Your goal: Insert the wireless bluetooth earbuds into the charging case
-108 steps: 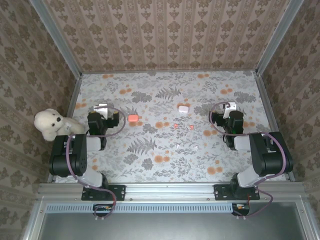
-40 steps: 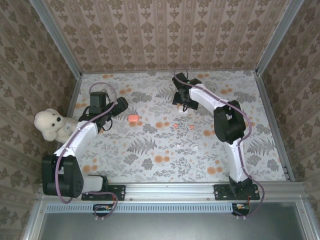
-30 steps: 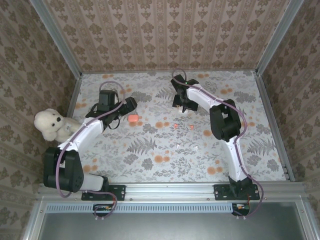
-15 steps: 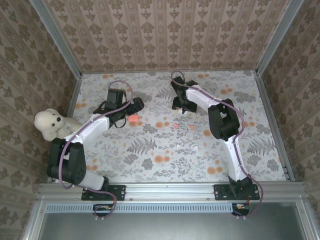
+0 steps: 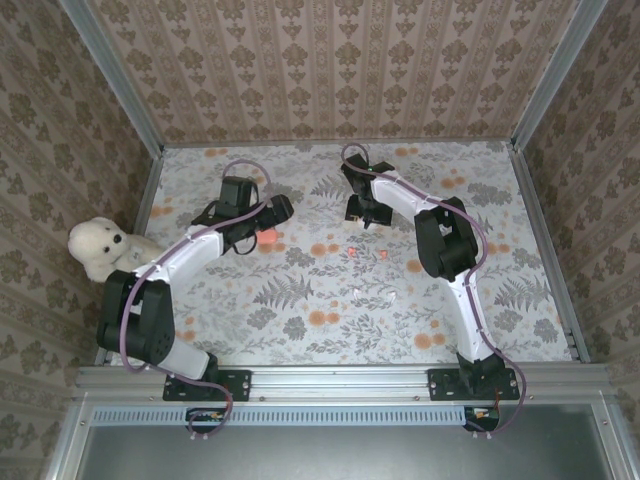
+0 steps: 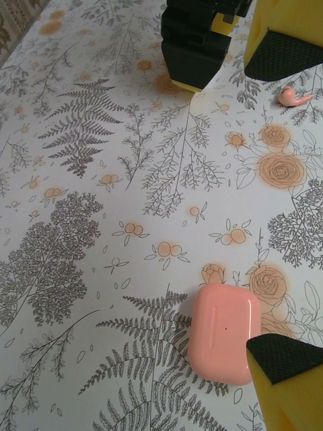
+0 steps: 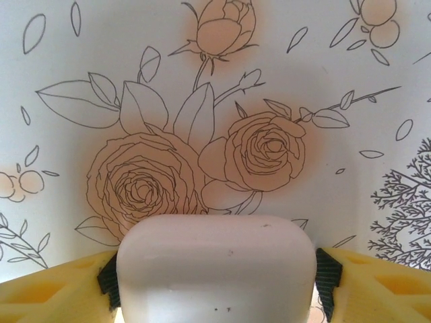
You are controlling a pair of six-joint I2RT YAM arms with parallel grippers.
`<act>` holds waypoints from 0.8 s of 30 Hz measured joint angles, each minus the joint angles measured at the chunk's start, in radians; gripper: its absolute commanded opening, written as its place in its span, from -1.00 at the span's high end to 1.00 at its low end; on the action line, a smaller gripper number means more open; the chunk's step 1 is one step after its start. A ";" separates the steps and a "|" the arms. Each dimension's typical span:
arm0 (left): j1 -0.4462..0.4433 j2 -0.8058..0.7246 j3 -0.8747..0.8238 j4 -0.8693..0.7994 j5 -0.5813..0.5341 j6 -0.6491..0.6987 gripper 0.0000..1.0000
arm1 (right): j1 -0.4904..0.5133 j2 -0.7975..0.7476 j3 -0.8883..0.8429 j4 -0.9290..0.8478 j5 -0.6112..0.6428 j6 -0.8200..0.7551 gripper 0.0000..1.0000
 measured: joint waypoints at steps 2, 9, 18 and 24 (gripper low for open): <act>-0.002 0.000 0.000 0.000 0.000 0.000 -1.00 | -0.003 0.006 0.008 0.002 0.000 0.000 -0.56; -0.012 0.001 0.010 0.000 -0.001 0.000 -1.00 | -0.012 0.011 0.019 0.002 -0.004 0.008 -0.56; -0.020 0.015 0.011 0.000 -0.006 0.000 -1.00 | -0.018 0.015 0.026 0.002 -0.019 0.023 -0.40; -0.020 0.033 0.016 0.000 -0.009 0.000 -1.00 | -0.018 0.015 0.026 0.000 -0.027 0.023 -0.42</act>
